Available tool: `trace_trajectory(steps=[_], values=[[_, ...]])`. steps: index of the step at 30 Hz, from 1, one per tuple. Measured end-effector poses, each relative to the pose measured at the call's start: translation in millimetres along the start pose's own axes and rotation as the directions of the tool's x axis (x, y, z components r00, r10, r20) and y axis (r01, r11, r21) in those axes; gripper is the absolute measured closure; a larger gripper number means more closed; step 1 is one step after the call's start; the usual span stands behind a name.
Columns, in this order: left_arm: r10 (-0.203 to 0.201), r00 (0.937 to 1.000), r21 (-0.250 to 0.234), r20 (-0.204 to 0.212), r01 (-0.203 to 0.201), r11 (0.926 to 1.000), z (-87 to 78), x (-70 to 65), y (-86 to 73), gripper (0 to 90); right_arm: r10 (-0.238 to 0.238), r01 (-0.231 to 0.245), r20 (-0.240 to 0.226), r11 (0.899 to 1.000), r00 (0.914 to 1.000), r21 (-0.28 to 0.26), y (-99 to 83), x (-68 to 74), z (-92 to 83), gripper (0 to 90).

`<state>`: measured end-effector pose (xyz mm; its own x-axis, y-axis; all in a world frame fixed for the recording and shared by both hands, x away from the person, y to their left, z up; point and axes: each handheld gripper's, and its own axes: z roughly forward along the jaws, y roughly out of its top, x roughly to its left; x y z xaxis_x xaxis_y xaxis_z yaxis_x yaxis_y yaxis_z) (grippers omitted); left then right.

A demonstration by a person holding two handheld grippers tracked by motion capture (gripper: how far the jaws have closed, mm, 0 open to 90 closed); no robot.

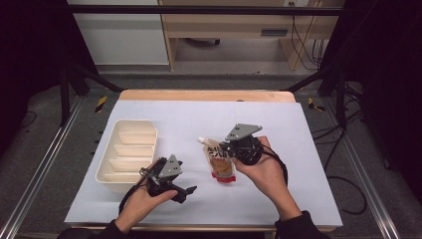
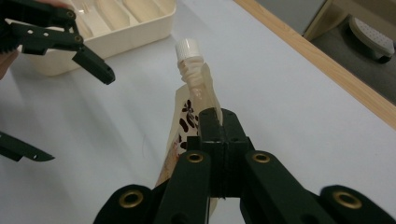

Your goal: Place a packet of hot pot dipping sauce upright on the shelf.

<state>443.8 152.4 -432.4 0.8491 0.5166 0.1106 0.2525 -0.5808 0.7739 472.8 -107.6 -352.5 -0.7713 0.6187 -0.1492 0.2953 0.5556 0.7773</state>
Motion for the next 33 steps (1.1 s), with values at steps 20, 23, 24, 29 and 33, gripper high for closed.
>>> trace_trajectory(steps=[20, 23, 24, 29, 33], values=[[0.152, 0.9882, 0.047, -0.022, -0.151, 0.9875, -24.9, 12.2, 52.8, 5.6, -0.084, 0.083, -0.058, 0.996, 0.9948, -0.030, -5.1, 35.1, -15.5, 90.0], [0.172, 0.9851, 0.059, 0.004, -0.172, 0.9833, -26.6, 14.8, 55.6, 5.6, -0.096, 0.095, -0.072, 0.995, 0.9928, -0.029, -4.8, 40.3, -16.7, 90.0], [0.172, 0.9851, 0.059, 0.004, -0.172, 0.9833, -26.6, 14.8, 55.6, 5.8, -0.102, 0.100, -0.075, 0.995, 0.9919, -0.031, -4.9, 40.9, -16.7, 90.0], [0.193, 0.9810, 0.076, 0.012, -0.194, 0.9781, -26.2, 17.0, 56.8, 5.8, -0.116, 0.114, -0.081, 0.993, 0.9900, -0.021, -3.5, 45.1, -17.8, 90.0], [0.213, 0.9770, 0.076, 0.015, -0.213, 0.9741, -24.8, 14.6, 59.5, 5.7, -0.133, 0.133, -0.088, 0.991, 0.9872, -0.013, -2.1, 49.7, -18.1, 90.0]])
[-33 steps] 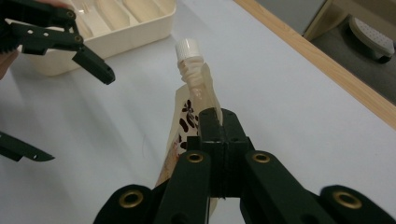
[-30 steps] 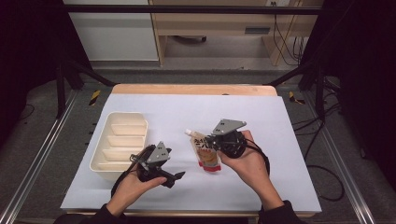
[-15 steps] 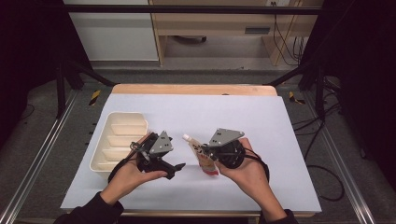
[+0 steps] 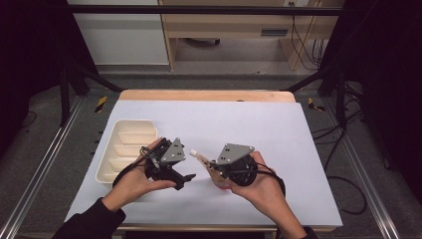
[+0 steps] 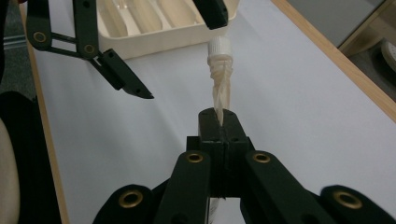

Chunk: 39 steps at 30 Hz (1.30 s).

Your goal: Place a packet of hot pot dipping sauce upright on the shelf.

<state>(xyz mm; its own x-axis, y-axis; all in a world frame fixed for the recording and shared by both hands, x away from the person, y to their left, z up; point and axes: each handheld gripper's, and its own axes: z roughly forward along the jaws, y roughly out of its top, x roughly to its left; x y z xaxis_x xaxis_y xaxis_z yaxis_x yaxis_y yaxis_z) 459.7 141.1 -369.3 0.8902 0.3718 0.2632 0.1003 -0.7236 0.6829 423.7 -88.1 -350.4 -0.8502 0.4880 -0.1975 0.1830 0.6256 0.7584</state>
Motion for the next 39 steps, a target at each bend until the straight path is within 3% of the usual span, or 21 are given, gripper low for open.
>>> trace_trajectory(steps=[5, 11, 14, 17, 24, 25, 30, 36, 39], values=[[0.029, 0.9996, 0.008, 0.006, -0.029, 0.9995, 6.0, 1.1, 6.1, 6.0, -0.029, 0.029, -0.009, 1.000, 0.9995, 0.006, 1.4, 5.7, 1.5, 90.0], [0.055, 0.9983, 0.022, 0.017, -0.056, 0.9982, 14.0, 5.7, 12.4, 10.0, -0.030, 0.030, -0.018, 1.000, 0.9994, 0.003, 0.9, 4.8, 1.5, 90.0], [0.092, 0.9939, 0.024, 0.060, -0.094, 0.9953, 23.5, 8.8, 18.1, 18.1, -0.031, 0.031, -0.026, 1.000, 0.9992, 0.000, 0.7, 5.0, 1.8, 90.0], [0.100, 0.9906, 0.025, 0.093, -0.103, 0.9944, 27.6, 10.4, 20.2, 22.3, -0.031, 0.031, -0.024, 1.000, 0.9992, 0.002, 0.4, 4.4, 1.2, 90.0], [0.094, 0.9867, 0.014, 0.132, -0.097, 0.9952, 30.6, 12.6, 22.8, 37.8, -0.019, 0.019, -0.023, 1.000, 0.9995, -0.002, -1.2, 0.4, 0.4, 90.0], [0.089, 0.9861, 0.011, 0.141, -0.091, 0.9958, 30.6, 12.9, 23.2, 43.6, -0.013, 0.013, -0.020, 1.000, 0.9997, 0.000, -1.4, -0.1, -0.1, 90.0], [0.101, 0.9852, 0.023, 0.139, -0.105, 0.9942, 29.0, 12.9, 23.4, 56.6, -0.012, 0.012, -0.013, 1.000, 0.9998, 0.001, -2.2, -2.2, -0.8, 89.9], [0.084, 0.9874, 0.031, 0.135, -0.088, 0.9956, 29.1, 14.7, 24.9, 63.1, -0.010, 0.010, -0.009, 1.000, 0.9999, 0.000, -3.0, -3.6, -0.9, 89.9], [0.081, 0.9845, 0.035, 0.156, -0.087, 0.9956, 29.3, 14.7, 26.0, 65.6, -0.006, 0.006, -0.002, 1.000, 1.0000, 0.000, -3.6, -4.9, -1.3, 89.9]])
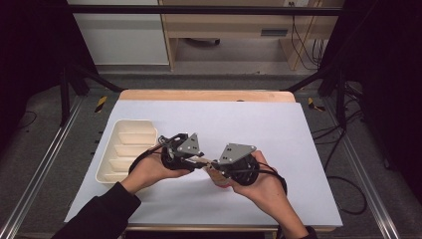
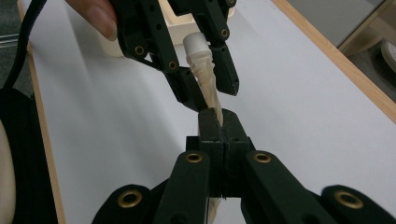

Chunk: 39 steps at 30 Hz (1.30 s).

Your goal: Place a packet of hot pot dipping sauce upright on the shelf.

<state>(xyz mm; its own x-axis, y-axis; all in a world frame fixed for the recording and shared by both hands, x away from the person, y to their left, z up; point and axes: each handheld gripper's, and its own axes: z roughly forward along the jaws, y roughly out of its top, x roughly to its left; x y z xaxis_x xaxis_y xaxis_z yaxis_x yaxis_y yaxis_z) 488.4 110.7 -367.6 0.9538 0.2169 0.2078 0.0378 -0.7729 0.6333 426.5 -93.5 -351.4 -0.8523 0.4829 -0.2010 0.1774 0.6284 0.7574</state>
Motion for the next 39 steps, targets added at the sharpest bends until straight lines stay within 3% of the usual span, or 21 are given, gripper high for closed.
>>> trace_trajectory(steps=[8, 11, 12, 14, 15, 16, 20, 21, 22, 23, 24, 25, 26, 27, 30, 31, 32, 33, 34, 35, 39], values=[[0.021, 0.9993, -0.009, 0.032, -0.020, 0.9998, 0.1, -3.5, 0.5, 71.9, 0.014, -0.014, 0.006, 1.000, 0.9999, -0.007, -4.9, -1.5, -2.6, 88.2], [0.033, 0.9989, -0.004, 0.034, -0.032, 0.9995, -0.4, -4.3, 1.1, 72.1, 0.016, -0.016, 0.004, 1.000, 0.9999, -0.004, -7.6, -0.2, -1.7, 80.0], [0.034, 0.9989, -0.003, 0.033, -0.034, 0.9994, -0.5, -4.5, 0.8, 72.1, 0.028, -0.028, 0.025, 1.000, 0.9993, 0.001, -9.9, 1.0, -1.0, 70.0], [0.035, 0.9989, -0.004, 0.032, -0.035, 0.9994, -0.5, -4.4, 0.6, 72.1, 0.032, -0.032, 0.030, 0.999, 0.9990, -0.001, -11.3, 0.7, -0.7, 65.7], [0.035, 0.9988, -0.001, 0.034, -0.035, 0.9994, -0.4, -3.6, 0.3, 72.2, 0.050, -0.051, 0.042, 0.999, 0.9978, 0.002, -14.6, -0.4, -0.8, 53.0], [0.035, 0.9988, -0.001, 0.034, -0.035, 0.9994, -0.4, -3.6, 0.3, 72.1, 0.050, -0.051, 0.042, 0.999, 0.9978, 0.002, -14.6, -0.4, -0.8, 53.0], [0.037, 0.9987, 0.009, 0.036, -0.037, 0.9993, -0.2, -2.6, 1.6, 72.2, 0.087, -0.088, 0.092, 0.996, 0.9920, 0.006, -24.4, -3.4, 0.2, 33.7], [0.041, 0.9985, 0.009, 0.036, -0.041, 0.9991, 0.4, -2.6, 2.6, 72.2, 0.106, -0.107, 0.130, 0.994, 0.9859, 0.005, -31.4, -4.0, 0.7, 24.0], [0.041, 0.9985, 0.009, 0.036, -0.041, 0.9991, 0.4, -2.6, 2.6, 72.2, 0.106, -0.107, 0.130, 0.994, 0.9859, 0.005, -31.4, -4.0, 0.7, 24.0], [0.041, 0.9985, 0.017, 0.037, -0.042, 0.9990, 0.5, -3.0, 4.1, 72.2, 0.132, -0.137, 0.164, 0.990, 0.9776, 0.018, -40.3, -5.6, 2.2, 15.8], [0.041, 0.9985, 0.017, 0.037, -0.042, 0.9990, 0.5, -3.0, 4.1, 72.2, 0.132, -0.137, 0.164, 0.990, 0.9776, 0.018, -40.3, -5.6, 2.2, 15.8], [0.048, 0.9982, 0.024, 0.036, -0.049, 0.9985, 0.8, -2.7, 5.8, 72.1, 0.173, -0.185, 0.208, 0.982, 0.9627, 0.036, -50.9, -8.1, 2.8, 13.3], [0.048, 0.9982, 0.024, 0.036, -0.049, 0.9985, 0.8, -2.7, 5.8, 72.1, 0.173, -0.185, 0.208, 0.982, 0.9627, 0.036, -50.9, -8.1, 2.8, 13.3], [0.048, 0.9981, 0.026, 0.038, -0.049, 0.9985, 1.2, -2.5, 6.8, 72.1, 0.201, -0.213, 0.219, 0.976, 0.9548, 0.033, -57.0, -10.1, 2.9, 11.7], [0.047, 0.9980, 0.026, 0.043, -0.048, 0.9985, 2.8, -0.5, 8.7, 72.1, 0.274, -0.293, 0.311, 0.956, 0.9102, 0.017, -80.5, -17.9, -2.2, 9.4], [0.047, 0.9980, 0.026, 0.043, -0.048, 0.9985, 2.8, -0.5, 8.7, 72.1, 0.274, -0.293, 0.311, 0.956, 0.9102, 0.017, -80.5, -17.9, -2.2, 9.4], [0.042, 0.9980, 0.022, 0.048, -0.043, 0.9989, 3.5, 0.5, 9.0, 72.1, 0.296, -0.315, 0.321, 0.949, 0.8995, 0.005, -86.1, -20.0, -3.8, 8.2], [0.034, 0.9981, 0.020, 0.052, -0.035, 0.9992, 5.1, 3.2, 10.4, 72.1, 0.347, -0.363, 0.328, 0.932, 0.8789, -0.011, -97.5, -23.4, -6.2, 6.1], [0.034, 0.9981, 0.020, 0.052, -0.035, 0.9992, 5.1, 3.2, 10.4, 72.1, 0.347, -0.363, 0.328, 0.932, 0.8789, -0.011, -97.5, -23.4, -6.2, 6.1], [0.026, 0.9981, 0.020, 0.057, -0.027, 0.9994, 6.6, 5.3, 12.9, 72.1, 0.369, -0.390, 0.348, 0.921, 0.8620, -0.009, -108.9, -24.7, -7.2, 5.7], [0.020, 0.9979, 0.037, 0.061, -0.022, 0.9991, 9.9, 7.0, 19.9, 72.2, 0.384, -0.414, 0.377, 0.910, 0.8431, 0.000, -127.3, -23.0, -5.4, 6.1]])
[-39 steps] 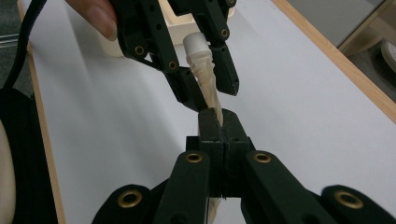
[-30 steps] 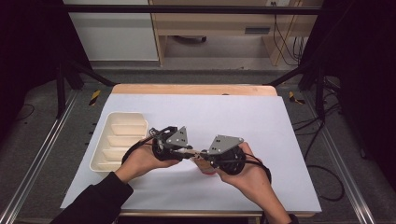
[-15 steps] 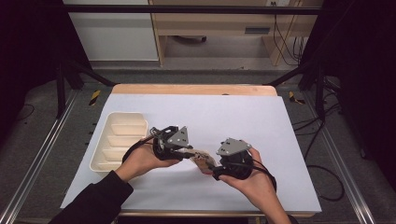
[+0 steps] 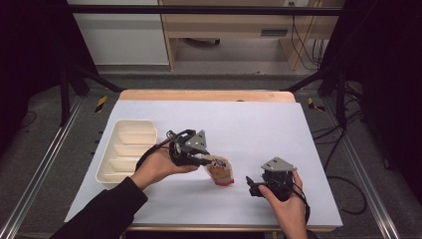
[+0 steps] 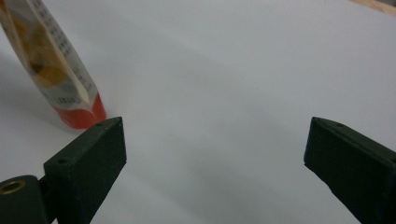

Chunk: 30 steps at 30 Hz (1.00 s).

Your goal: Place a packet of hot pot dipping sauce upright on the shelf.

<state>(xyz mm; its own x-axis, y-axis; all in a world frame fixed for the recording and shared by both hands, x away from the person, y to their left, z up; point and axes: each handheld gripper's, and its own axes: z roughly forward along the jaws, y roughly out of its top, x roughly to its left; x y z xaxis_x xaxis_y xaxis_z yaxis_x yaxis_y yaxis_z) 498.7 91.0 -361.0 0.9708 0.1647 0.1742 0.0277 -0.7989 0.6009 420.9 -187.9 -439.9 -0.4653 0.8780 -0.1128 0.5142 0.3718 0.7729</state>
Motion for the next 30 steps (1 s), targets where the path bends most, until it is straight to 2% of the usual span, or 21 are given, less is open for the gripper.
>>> trace_trajectory(steps=[3, 4, 7, 11, 14, 17, 21, 23, 24, 27, 28, 29, 30], values=[[0.007, 1.0000, 0.016, 0.005, -0.007, 0.9999, 1.7, 1.4, 4.2, 72.4, -0.010, 0.010, 0.027, 1.000, 0.9996, 0.014, -3.3, -0.7, 0.1, 6.1], [0.021, 0.9997, 0.041, 0.007, -0.022, 0.9989, 2.8, 2.1, 9.4, 72.5, -0.012, 0.011, 0.022, 1.000, 0.9997, 0.013, -3.3, -0.9, -0.3, 5.8], [0.039, 0.9992, 0.064, 0.010, -0.040, 0.9972, 4.6, 2.7, 15.7, 72.6, -0.017, 0.017, 0.019, 1.000, 0.9997, 0.018, -4.0, -1.7, 0.0, 6.0], [0.023, 0.9995, 0.059, 0.021, -0.024, 0.9979, 5.8, 2.3, 18.4, 72.8, -0.024, 0.023, 0.021, 0.999, 0.9995, 0.041, -5.9, -0.8, -0.5, 6.1], [0.040, 0.9989, 0.082, 0.027, -0.042, 0.9957, 5.3, 2.4, 21.9, 72.9, -0.026, 0.025, 0.021, 0.999, 0.9994, 0.041, -5.8, -0.3, -0.4, 6.0], [0.033, 0.9989, 0.088, 0.034, -0.036, 0.9954, 6.7, 2.8, 24.9, 73.0, -0.033, 0.032, 0.023, 0.998, 0.9992, 0.049, -5.6, 0.3, 1.1, 5.9], [0.051, 0.9980, 0.112, 0.036, -0.055, 0.9922, 6.8, 3.2, 29.7, 73.1, -0.022, 0.021, 0.028, 0.999, 0.9994, 0.040, -5.4, -1.0, -0.2, 5.5], [0.079, 0.9961, 0.142, 0.038, -0.084, 0.9863, 5.4, 2.4, 35.3, 73.2, -0.028, 0.027, 0.031, 0.998, 0.9991, 0.049, -5.8, -1.8, 0.7, 5.5], [0.079, 0.9961, 0.142, 0.038, -0.084, 0.9863, 5.4, 2.4, 35.3, 73.2, -0.028, 0.027, 0.031, 0.998, 0.9991, 0.049, -5.8, -1.8, 0.7, 5.5], [0.127, 0.9906, 0.174, 0.051, -0.134, 0.9757, -2.3, 1.3, 43.5, 73.2, -0.023, 0.022, 0.030, 0.999, 0.9993, 0.046, -5.5, -1.1, 1.1, 5.6], [0.127, 0.9906, 0.174, 0.051, -0.134, 0.9757, -2.3, 1.3, 43.5, 73.3, -0.023, 0.022, 0.030, 0.999, 0.9993, 0.046, -5.5, -1.1, 1.1, 5.6], [0.157, 0.9857, 0.194, 0.062, -0.166, 0.9669, -9.8, -0.1, 47.5, 73.3, -0.028, 0.026, 0.032, 0.999, 0.9991, 0.046, -5.4, -0.7, 1.6, 5.6], [0.171, 0.9829, 0.201, 0.068, -0.182, 0.9625, -14.5, -1.0, 49.5, 73.3, -0.035, 0.034, 0.032, 0.998, 0.9989, 0.047, -5.5, -0.7, 2.0, 5.6]])
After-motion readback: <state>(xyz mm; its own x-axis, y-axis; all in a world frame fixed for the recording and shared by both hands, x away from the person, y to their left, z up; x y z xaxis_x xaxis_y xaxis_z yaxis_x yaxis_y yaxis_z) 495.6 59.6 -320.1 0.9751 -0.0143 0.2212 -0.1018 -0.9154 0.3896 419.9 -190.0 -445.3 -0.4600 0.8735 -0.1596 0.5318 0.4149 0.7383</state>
